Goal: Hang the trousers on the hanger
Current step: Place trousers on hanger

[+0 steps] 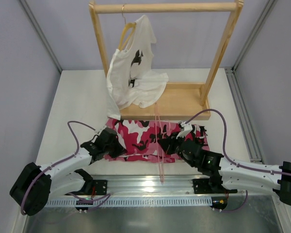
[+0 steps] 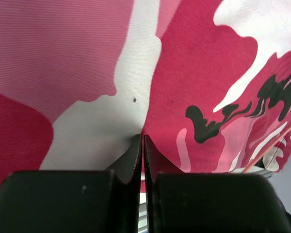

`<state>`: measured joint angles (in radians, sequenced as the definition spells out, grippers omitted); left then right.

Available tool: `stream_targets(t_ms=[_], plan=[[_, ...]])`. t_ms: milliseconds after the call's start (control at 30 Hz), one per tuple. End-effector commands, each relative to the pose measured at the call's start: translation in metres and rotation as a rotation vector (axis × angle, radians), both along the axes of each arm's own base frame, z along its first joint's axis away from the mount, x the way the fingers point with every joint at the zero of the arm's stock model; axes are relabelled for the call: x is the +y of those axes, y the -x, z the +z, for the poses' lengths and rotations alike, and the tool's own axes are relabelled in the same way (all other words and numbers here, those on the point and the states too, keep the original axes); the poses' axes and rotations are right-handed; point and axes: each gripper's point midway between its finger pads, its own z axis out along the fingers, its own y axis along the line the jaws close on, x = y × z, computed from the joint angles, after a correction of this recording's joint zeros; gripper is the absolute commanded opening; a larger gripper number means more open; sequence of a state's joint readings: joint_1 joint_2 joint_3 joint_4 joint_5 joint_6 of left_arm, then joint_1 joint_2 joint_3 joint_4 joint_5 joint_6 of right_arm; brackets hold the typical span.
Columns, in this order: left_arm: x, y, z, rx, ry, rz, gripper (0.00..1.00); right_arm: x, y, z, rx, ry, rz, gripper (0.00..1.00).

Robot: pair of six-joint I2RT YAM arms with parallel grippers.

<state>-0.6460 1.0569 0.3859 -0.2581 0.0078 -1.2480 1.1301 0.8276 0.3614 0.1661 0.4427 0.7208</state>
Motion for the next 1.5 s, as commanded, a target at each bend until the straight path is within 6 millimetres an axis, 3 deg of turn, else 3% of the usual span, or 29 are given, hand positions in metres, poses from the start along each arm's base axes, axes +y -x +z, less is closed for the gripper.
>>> stream_targets(t_ms=[0,100,167,300,400,433,467,533,600,667,700,867,967,1233,1333,1467], plan=[[0.024,-0.002,-0.007,-0.001,-0.089,0.108,0.0,0.012,-0.009,0.033,-0.054,-0.085,-0.008,0.04],[0.032,-0.001,0.0,-0.009,-0.127,0.117,0.0,0.01,-0.009,0.026,-0.043,-0.085,-0.02,0.04],[0.025,-0.01,0.023,-0.068,-0.107,0.083,0.0,0.007,-0.008,0.025,-0.043,-0.088,-0.024,0.04],[-0.013,-0.026,0.084,-0.218,0.027,-0.003,0.0,-0.006,-0.011,0.025,-0.044,-0.072,-0.069,0.04],[-0.04,-0.031,0.1,-0.252,0.053,-0.044,0.0,-0.011,-0.009,0.027,-0.048,-0.084,-0.076,0.04],[-0.059,-0.03,0.108,-0.287,0.085,-0.082,0.0,-0.014,-0.009,0.024,-0.045,-0.082,-0.083,0.04],[-0.07,-0.029,0.095,-0.265,0.068,-0.104,0.0,-0.016,-0.008,0.022,-0.04,-0.088,-0.086,0.04],[-0.096,-0.028,0.091,-0.268,0.116,-0.137,0.0,-0.019,-0.007,0.017,-0.031,-0.087,-0.093,0.04],[-0.113,-0.02,0.062,-0.22,0.097,-0.175,0.0,-0.021,-0.005,0.012,-0.02,-0.086,-0.093,0.04],[-0.119,-0.014,0.03,-0.164,0.063,-0.174,0.0,-0.023,-0.004,0.007,-0.015,-0.077,-0.096,0.04],[-0.126,-0.009,0.025,-0.159,0.073,-0.186,0.0,-0.025,-0.004,0.006,-0.013,-0.074,-0.1,0.04],[-0.115,0.019,-0.011,-0.078,0.015,-0.162,0.0,-0.032,-0.005,0.008,-0.025,-0.056,-0.115,0.04],[-0.111,0.023,-0.007,-0.08,-0.006,-0.154,0.0,-0.033,-0.006,0.013,-0.034,-0.056,-0.121,0.04],[-0.107,0.014,0.054,-0.195,-0.046,-0.155,0.01,-0.021,-0.008,0.022,-0.043,-0.054,-0.096,0.04],[-0.113,0.018,0.054,-0.199,-0.028,-0.18,0.0,-0.017,-0.008,0.021,-0.036,-0.057,-0.089,0.04],[-0.113,0.037,0.024,-0.132,-0.041,-0.195,0.0,-0.014,-0.007,0.016,-0.023,-0.055,-0.079,0.04]])
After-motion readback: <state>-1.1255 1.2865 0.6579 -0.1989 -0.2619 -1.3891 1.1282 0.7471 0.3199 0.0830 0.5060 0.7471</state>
